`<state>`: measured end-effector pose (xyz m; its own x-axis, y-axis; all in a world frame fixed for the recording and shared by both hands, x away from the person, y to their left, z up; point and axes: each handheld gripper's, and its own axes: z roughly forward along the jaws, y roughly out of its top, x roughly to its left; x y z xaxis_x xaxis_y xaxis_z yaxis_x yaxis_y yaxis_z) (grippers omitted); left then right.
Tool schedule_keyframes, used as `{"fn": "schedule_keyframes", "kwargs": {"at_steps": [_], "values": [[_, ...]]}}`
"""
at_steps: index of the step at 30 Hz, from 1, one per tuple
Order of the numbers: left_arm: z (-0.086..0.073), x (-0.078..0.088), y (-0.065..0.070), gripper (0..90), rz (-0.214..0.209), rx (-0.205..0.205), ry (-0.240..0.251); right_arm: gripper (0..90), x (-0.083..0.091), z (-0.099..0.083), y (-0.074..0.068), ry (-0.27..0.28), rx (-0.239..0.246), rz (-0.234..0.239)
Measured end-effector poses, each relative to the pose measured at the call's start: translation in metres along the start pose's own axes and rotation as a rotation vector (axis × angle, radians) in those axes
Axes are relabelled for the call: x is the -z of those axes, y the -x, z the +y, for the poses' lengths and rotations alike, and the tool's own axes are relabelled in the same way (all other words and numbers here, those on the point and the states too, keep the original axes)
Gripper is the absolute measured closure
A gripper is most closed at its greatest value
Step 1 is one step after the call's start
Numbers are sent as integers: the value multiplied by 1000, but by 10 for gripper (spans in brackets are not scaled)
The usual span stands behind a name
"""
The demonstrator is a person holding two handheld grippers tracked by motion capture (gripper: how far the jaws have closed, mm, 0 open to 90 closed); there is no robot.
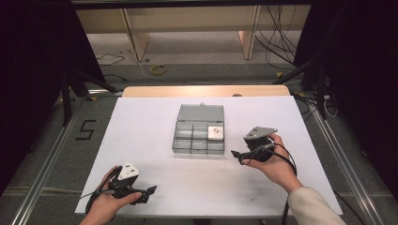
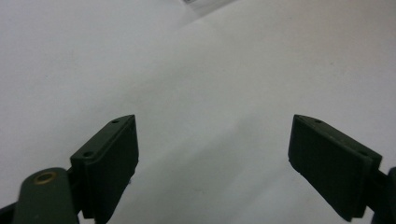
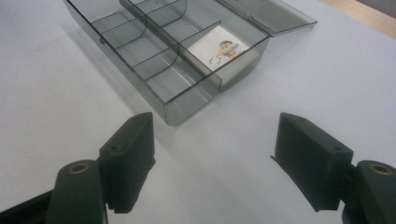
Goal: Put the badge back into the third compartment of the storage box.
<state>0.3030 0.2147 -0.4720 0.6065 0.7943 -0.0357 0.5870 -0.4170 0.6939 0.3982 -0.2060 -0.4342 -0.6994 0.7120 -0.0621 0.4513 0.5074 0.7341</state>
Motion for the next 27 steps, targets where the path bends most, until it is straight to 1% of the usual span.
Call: {"fn": "schedule_keyframes", "kwargs": {"at_steps": [6,11,18,25,27], "values": [[0,-1,1,157,-3,1,-3,292,6,-7,1,10,-18,-3],[0,-1,1,157,-4,-1,-3,289,12,-13,3,25,-52,4],[0,-1,1,157,-5,-1,-6,285,20,-25,6,35,-89,-6],[0,-1,1,157,-4,-1,-5,282,26,-36,5,41,-109,-14],[0,-1,1,157,-4,-1,-6,280,28,-39,5,42,-115,-10]]}}
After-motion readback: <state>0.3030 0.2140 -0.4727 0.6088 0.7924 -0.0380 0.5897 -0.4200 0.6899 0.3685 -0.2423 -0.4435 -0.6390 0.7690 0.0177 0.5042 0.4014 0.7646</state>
